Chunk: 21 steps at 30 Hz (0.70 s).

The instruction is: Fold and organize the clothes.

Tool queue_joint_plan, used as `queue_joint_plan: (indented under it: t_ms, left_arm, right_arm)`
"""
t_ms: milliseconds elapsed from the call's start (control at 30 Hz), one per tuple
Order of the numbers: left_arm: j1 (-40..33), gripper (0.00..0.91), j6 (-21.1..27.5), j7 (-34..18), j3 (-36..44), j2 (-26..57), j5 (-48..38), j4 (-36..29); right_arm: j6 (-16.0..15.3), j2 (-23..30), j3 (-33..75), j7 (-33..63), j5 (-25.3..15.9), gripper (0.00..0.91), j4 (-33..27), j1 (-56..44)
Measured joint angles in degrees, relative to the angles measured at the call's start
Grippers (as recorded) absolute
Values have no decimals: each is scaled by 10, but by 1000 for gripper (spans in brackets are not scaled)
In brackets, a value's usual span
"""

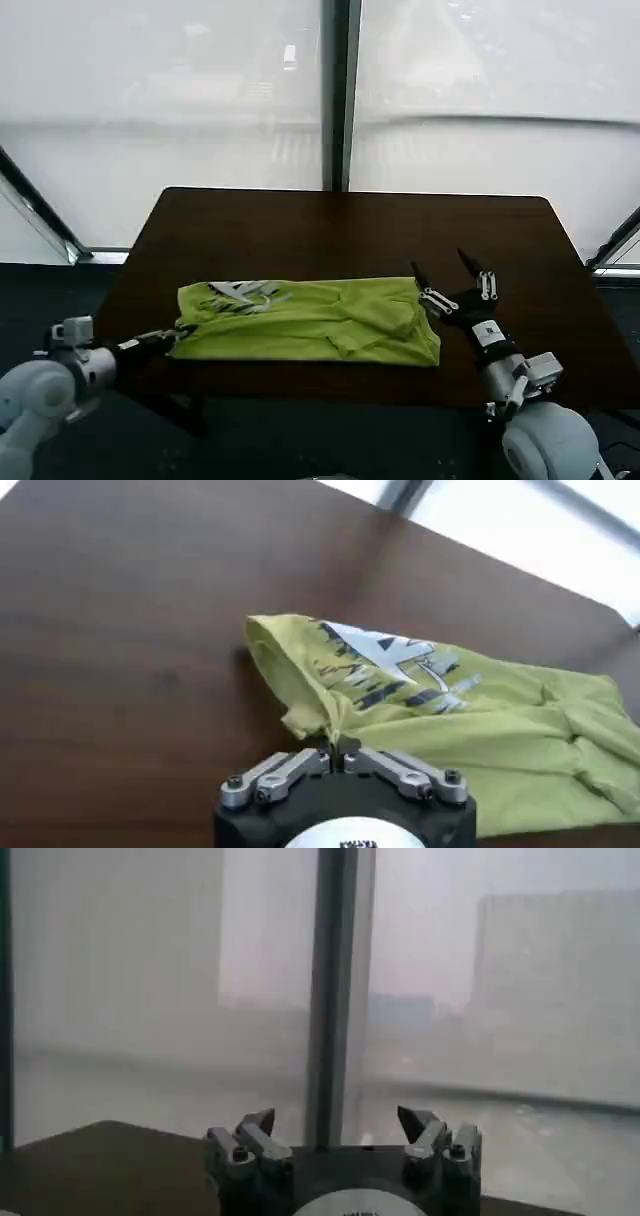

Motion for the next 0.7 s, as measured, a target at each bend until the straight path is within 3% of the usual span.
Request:
queue_joint_plan:
  t_ms: [233, 500, 700]
  left_arm:
    - [20, 0, -1, -16, -38, -3, 44, -31]
    - [81, 0, -1, -26, -135, 9, 139, -61]
    - [143, 0, -2, -30, -193, -12, 127, -92]
  right_arm:
    - [-1, 6, -14, 20, -8, 878, -10, 17]
    - [-2, 14, -27, 31, -8, 878, -23, 42]
    - [-6, 17, -20, 31, -10, 878, -11, 33]
